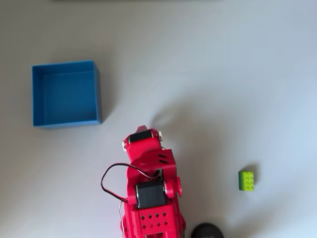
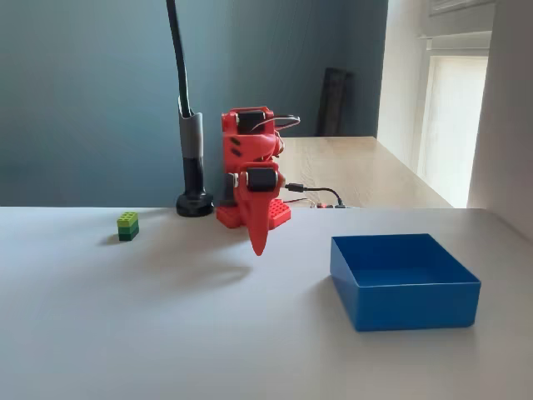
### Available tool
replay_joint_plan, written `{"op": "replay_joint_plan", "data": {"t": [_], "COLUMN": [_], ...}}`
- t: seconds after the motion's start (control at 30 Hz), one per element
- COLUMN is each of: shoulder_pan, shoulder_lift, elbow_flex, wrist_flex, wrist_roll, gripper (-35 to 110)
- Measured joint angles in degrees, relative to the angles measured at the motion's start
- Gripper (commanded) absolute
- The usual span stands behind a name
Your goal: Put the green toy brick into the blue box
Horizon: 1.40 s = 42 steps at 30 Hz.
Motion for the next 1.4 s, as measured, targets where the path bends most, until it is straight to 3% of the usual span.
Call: {"op": "replay_joint_plan", "data": {"t": [0.23, 0.37, 0.63, 1.03, 1.4], "shoulder_pan": [3.52, 5.89, 14.50, 38.32, 59.24], "shoulder_lift": [-6.86, -15.03, -30.06, -48.52, -61.44], "elbow_flex": [-3.25, -8.53, -19.16, -31.55, -38.58], "wrist_flex": [-2.02, -2.02, -2.02, -2.11, -2.11], "wrist_roll": [3.25, 5.45, 8.88, 11.25, 11.43], "gripper": [1, 13, 18, 31, 34]}}
